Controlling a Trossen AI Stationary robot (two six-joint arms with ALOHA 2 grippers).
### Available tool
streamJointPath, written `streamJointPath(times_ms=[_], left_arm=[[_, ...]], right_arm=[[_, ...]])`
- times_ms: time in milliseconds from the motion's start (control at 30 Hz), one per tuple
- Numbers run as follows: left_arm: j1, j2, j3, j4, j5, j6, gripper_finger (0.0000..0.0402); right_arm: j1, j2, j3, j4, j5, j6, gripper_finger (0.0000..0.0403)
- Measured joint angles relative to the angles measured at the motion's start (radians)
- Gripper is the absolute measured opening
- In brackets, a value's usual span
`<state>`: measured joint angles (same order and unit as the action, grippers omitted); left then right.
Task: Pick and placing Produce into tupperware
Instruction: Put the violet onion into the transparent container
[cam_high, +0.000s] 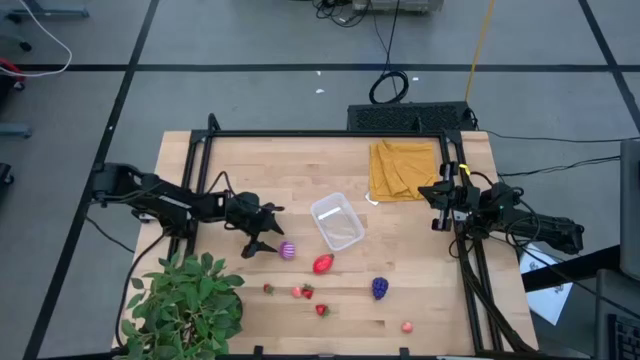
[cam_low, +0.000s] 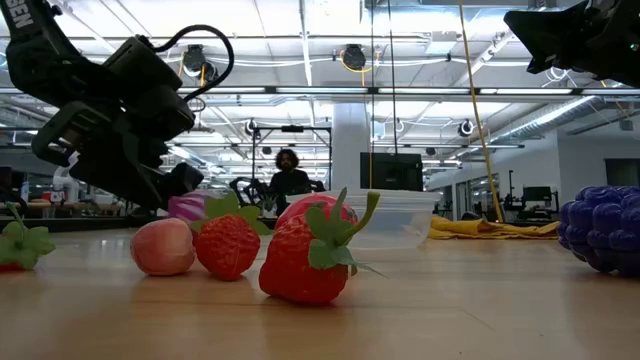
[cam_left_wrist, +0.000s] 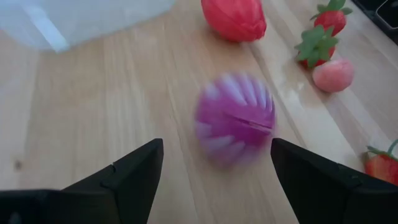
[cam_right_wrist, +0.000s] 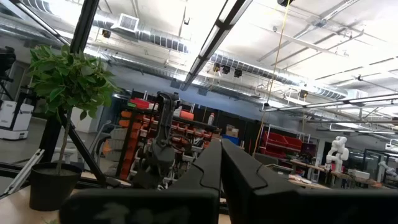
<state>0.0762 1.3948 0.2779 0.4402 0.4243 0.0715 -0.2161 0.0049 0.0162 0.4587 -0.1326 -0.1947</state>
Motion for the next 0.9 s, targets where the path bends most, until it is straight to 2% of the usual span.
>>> streamJointPath(times_ms=[333,567,900], left_arm=[[0.000,0.123,0.000,0.129,-0.007,-0.002,0.0302],[0.000,0.126,0.000,0.199,-0.008,0.008,0.0306],[0.000,0.126,0.000,0.209,-0.041,-0.025,0.0312]], right_arm=[[0.000,0.000,0.000,0.008,0.000,0.004,0.0000],[0.000,0.000,0.000,0.008,0.000,0.004,0.0000],[0.001,0.000,0.000,0.008,0.000,0.004,0.0000]])
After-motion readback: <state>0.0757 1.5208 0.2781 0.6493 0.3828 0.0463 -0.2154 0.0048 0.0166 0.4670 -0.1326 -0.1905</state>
